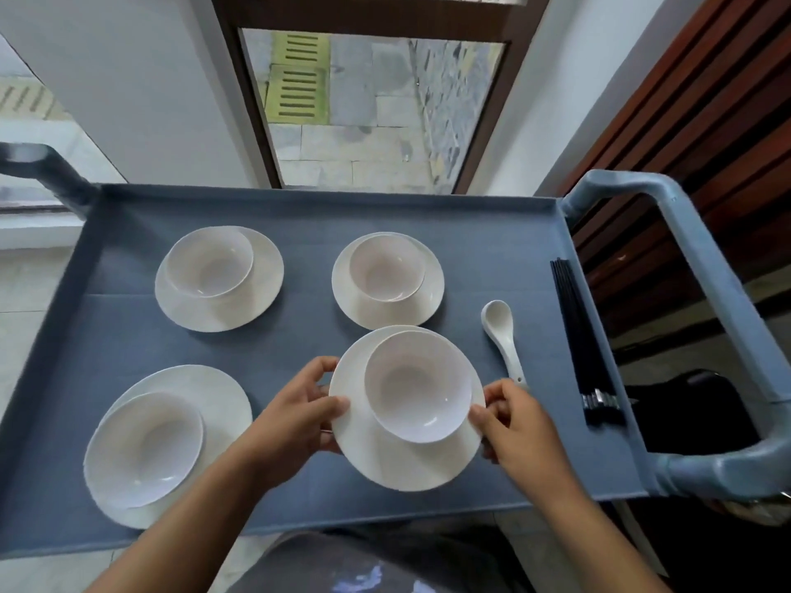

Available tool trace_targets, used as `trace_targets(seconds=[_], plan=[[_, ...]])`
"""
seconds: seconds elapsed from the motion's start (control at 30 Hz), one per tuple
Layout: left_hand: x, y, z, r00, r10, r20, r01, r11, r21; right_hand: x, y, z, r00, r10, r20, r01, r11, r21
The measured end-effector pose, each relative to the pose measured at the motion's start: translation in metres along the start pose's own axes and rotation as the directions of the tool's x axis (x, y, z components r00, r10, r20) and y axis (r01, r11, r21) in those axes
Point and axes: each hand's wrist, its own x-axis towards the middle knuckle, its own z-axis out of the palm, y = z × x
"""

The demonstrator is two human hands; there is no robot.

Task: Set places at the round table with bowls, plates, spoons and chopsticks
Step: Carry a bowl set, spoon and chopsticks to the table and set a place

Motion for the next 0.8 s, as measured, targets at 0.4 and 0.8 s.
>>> trace_targets(seconds=[0.4,0.8], plan=[[0.020,-0.015,0.040,0.993,0.114,-0.017,-0.115,0.980,-0.163,0.083,0.012,-0.066,0.987,-0.029,-0.160,-0.021,0.953,-0.301],[0.016,-0.026,0.049,0.981,0.139,-0.139,-0.161,0.973,-0.166,0.103,0.023,-0.060,0.994,-0.054,-0.091,-0.003,0.846,-0.533]])
